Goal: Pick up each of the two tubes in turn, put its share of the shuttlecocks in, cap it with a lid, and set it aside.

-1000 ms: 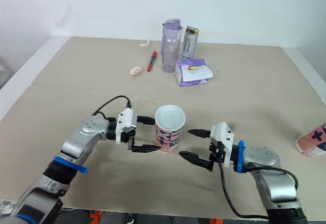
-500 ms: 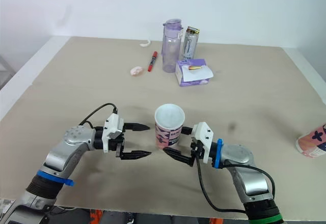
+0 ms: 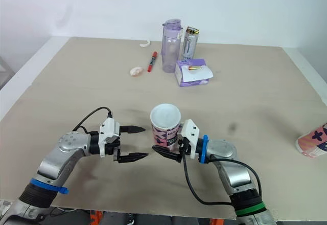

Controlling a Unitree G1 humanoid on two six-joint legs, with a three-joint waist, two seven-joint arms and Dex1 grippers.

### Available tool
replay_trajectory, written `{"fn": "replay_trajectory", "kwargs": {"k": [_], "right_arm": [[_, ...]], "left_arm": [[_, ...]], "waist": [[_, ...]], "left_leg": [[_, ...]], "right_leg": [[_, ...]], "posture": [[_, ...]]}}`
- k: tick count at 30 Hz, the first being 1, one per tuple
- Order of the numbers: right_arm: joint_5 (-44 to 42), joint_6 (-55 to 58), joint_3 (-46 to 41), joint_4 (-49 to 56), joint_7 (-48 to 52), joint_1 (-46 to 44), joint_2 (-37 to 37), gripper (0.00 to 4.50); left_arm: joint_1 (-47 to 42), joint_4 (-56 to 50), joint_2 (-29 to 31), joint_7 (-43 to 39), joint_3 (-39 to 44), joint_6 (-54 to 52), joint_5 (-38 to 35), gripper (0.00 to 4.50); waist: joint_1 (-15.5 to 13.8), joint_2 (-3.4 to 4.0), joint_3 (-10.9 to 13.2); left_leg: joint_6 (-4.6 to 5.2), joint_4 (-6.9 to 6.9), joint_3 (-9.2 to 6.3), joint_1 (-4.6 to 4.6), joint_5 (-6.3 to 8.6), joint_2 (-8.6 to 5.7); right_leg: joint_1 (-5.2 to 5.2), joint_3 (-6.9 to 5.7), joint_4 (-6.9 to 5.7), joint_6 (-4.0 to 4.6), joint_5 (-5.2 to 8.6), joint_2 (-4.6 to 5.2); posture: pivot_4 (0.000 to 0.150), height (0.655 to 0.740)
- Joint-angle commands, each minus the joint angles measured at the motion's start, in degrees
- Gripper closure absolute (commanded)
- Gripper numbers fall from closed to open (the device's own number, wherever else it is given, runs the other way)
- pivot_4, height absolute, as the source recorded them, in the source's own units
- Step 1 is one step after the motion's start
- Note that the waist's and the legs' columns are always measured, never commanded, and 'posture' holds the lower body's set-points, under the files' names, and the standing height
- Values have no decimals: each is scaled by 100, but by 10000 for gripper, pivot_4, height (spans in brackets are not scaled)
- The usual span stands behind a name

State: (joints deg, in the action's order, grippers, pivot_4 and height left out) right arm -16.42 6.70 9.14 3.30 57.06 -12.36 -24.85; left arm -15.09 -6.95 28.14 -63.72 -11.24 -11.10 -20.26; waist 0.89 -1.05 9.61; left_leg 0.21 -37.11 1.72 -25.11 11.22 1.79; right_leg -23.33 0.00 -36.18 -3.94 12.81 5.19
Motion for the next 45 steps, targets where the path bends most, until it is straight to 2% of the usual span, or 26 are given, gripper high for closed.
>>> {"fn": "replay_trajectory", "kwargs": {"k": [1,4,8,9,13,18,21,25,29,41,45], "right_arm": [[28,-148,56,-36,-18,-129,87,571],[19,-145,44,-88,-30,-147,126,571],[-5,-164,-2,-63,6,-98,87,11348],[-8,-156,-33,-22,-13,-71,62,12628],[-54,-117,-155,124,-87,12,-17,12628],[-407,172,-929,788,-597,504,-221,12628],[-603,351,-1643,958,-1111,841,-267,12628],[-690,441,-3154,591,-2374,1287,-199,12628],[-562,374,-3680,231,-3037,1319,-150,12628],[-475,123,-4326,-1038,-4364,942,46,12628],[-524,136,-4350,-1230,-4462,794,46,12628]], "left_arm": [[4,-227,22,46,73,114,-17,0],[-23,-220,4,68,55,115,-13,0],[-57,-167,-8,55,31,151,-3,0],[-72,-138,-10,45,27,166,4,0],[-144,-30,-14,12,18,235,39,0],[-252,1,-57,35,-5,254,36,0],[-262,-23,-69,48,-6,235,20,0],[-219,-101,-124,77,-54,183,-14,0],[-215,-128,-184,111,-95,158,-22,0],[-287,-241,-407,205,-150,-22,-142,0],[-307,-252,-428,213,-152,-34,-124,0]], "waist": [[0,0,0],[1,0,0],[1,0,0],[1,0,0],[0,0,0],[-25,0,0],[-43,0,0],[-121,3,-1],[-129,6,-2],[-127,39,-12],[-126,40,-13]], "left_leg": [[0,0,0,0,0,0],[0,-1,-1,1,0,0],[-1,-2,-1,1,-1,0],[-1,-3,-1,1,-1,0],[-1,-5,-1,1,-1,0],[-2,-11,-1,-2,-1,-1],[-2,-15,1,-2,-1,0],[-2,-19,1,-1,-1,0],[-2,-23,9,0,-1,-1],[2,-25,4,6,-3,1],[4,-29,3,5,-4,-1]], "right_leg": [[0,0,0,0,0,0],[0,0,-1,1,-2,-1],[1,0,-3,-2,-5,-2],[1,0,-3,-4,-6,-2],[2,0,-3,-3,-7,-2],[6,1,-3,-5,-7,-1],[6,4,-3,-4,-7,-2],[9,4,-4,0,-6,-2],[7,11,-3,-1,-7,-2],[8,20,-5,-4,-8,-12],[11,22,-5,-6,-9,-13]], "posture": [[1500,7400],[1500,7400],[1500,7400],[1500,7400],[1500,7400],[1500,7400],[1500,7400],[1500,7400],[1500,7400],[1500,7400],[1500,7400]]}}
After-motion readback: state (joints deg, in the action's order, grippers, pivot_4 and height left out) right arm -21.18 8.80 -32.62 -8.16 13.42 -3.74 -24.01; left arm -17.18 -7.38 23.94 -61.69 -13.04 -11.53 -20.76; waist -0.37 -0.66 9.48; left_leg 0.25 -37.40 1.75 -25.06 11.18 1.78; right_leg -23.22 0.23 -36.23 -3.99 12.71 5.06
